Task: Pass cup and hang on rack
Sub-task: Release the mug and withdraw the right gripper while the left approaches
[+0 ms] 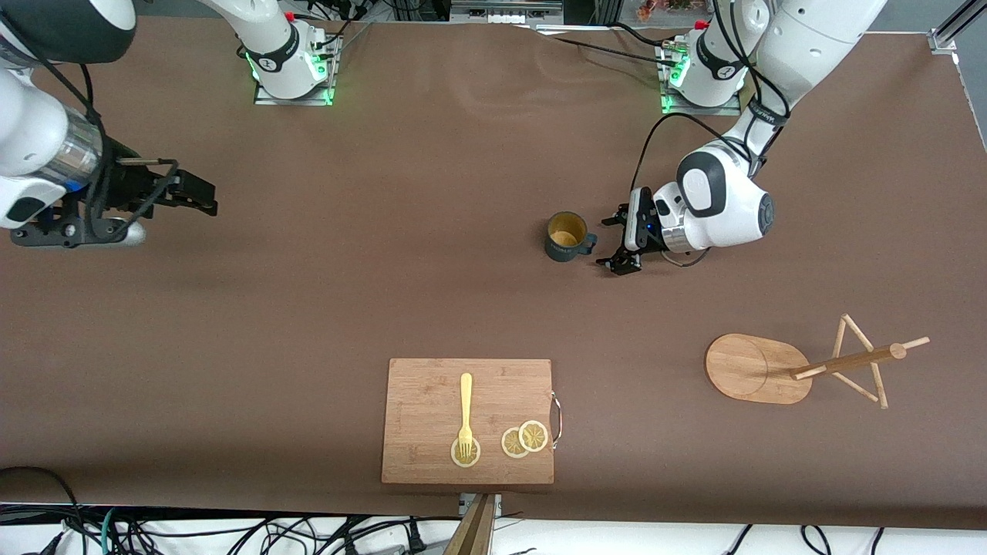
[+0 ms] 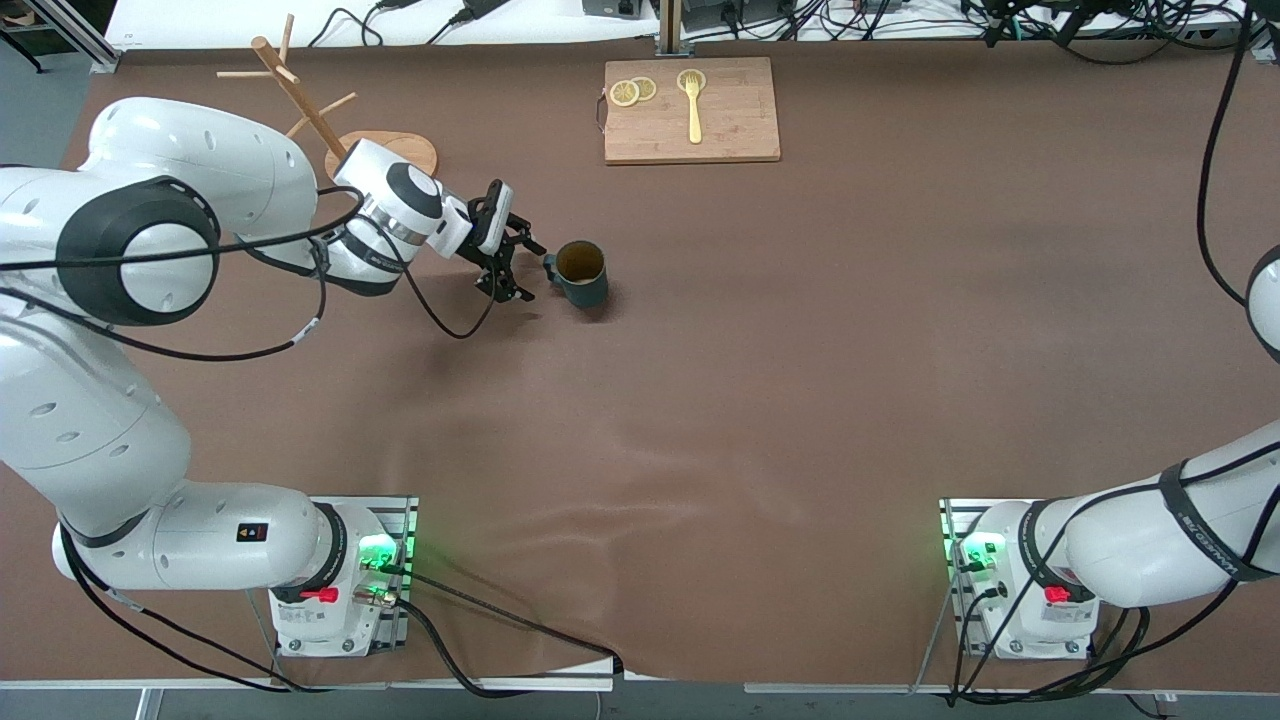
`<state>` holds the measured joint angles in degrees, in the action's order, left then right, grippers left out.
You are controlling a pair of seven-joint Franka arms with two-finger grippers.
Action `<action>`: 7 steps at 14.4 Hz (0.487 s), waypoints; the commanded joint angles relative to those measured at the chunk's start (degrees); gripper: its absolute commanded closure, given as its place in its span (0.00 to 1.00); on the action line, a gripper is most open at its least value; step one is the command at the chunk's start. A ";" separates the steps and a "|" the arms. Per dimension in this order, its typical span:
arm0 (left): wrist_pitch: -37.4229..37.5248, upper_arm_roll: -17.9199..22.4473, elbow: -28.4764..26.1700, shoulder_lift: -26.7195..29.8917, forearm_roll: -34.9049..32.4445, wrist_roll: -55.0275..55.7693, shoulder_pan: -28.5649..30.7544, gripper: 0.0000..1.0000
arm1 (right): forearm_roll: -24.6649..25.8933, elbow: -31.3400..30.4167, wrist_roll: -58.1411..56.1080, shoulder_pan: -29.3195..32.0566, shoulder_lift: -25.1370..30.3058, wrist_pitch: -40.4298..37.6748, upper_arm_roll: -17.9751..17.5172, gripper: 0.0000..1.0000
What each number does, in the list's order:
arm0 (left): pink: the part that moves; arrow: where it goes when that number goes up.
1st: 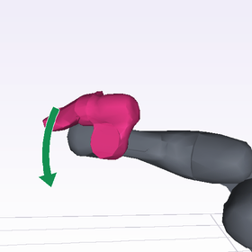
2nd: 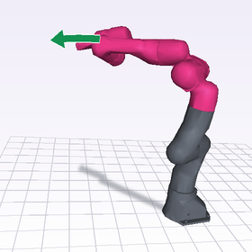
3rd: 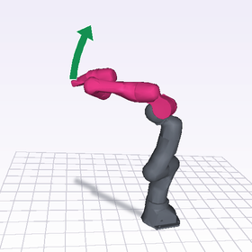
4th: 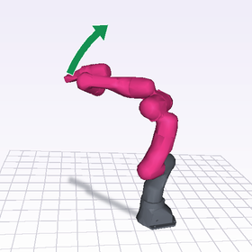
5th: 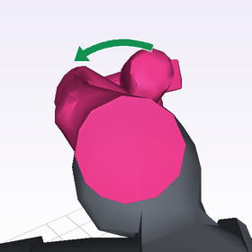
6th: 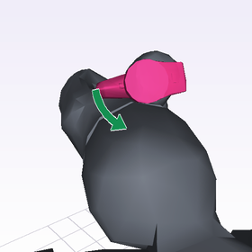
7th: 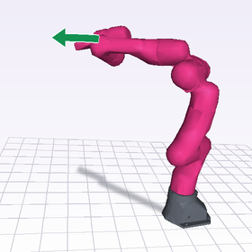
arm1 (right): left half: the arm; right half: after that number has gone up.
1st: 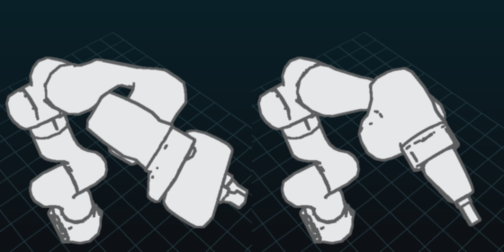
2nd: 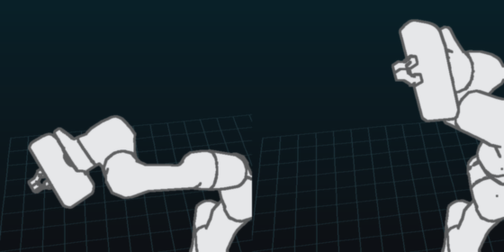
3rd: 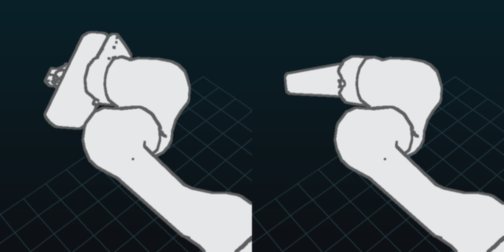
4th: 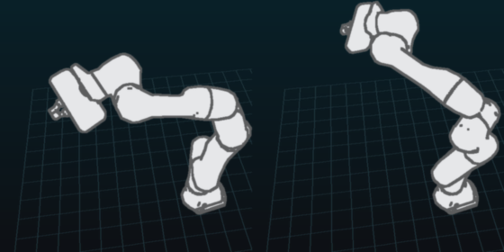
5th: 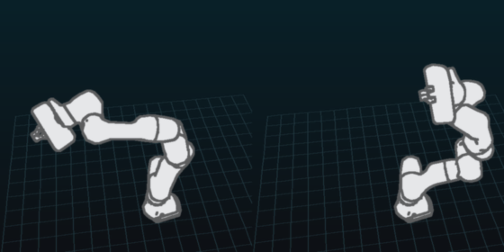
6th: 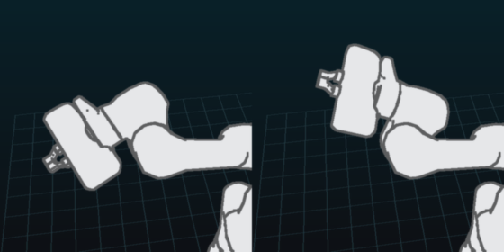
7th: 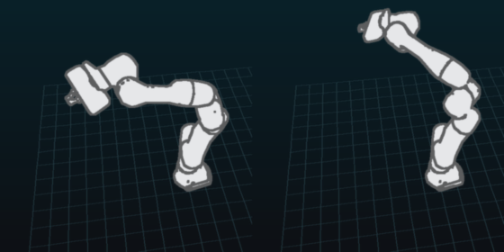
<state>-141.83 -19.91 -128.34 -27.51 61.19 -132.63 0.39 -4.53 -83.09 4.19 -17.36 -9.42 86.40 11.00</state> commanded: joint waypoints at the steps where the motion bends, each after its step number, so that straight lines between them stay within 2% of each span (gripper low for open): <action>1: -0.29 -0.13 1.86 -2.36 3.84 -5.08 0.05 0.00 | 0.49 -3.30 -0.94 -0.66 1.86 0.95 0.33 0.00; 3: -0.38 -0.13 2.22 -2.90 3.85 -5.62 -0.04 0.00 | 1.72 -7.06 -0.85 0.82 2.82 3.67 -1.67 0.00; 5: -0.29 -0.13 2.13 -2.90 3.85 -5.80 -0.12 0.00 | 1.98 -12.07 -0.85 9.23 6.15 6.75 -10.43 0.00; 6: -0.20 -0.13 2.22 -2.81 3.85 -5.80 -0.12 0.00 | 2.59 -13.05 -0.41 12.23 7.13 7.02 -13.61 0.00; 7: -0.29 -0.13 2.22 -2.90 3.85 -5.80 -0.21 0.00 | 3.21 -12.80 -0.67 13.56 7.31 6.76 -15.29 0.00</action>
<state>-141.85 -19.92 -126.92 -29.85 63.14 -136.25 0.39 -2.70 -91.20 3.92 -9.09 -7.08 91.72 1.40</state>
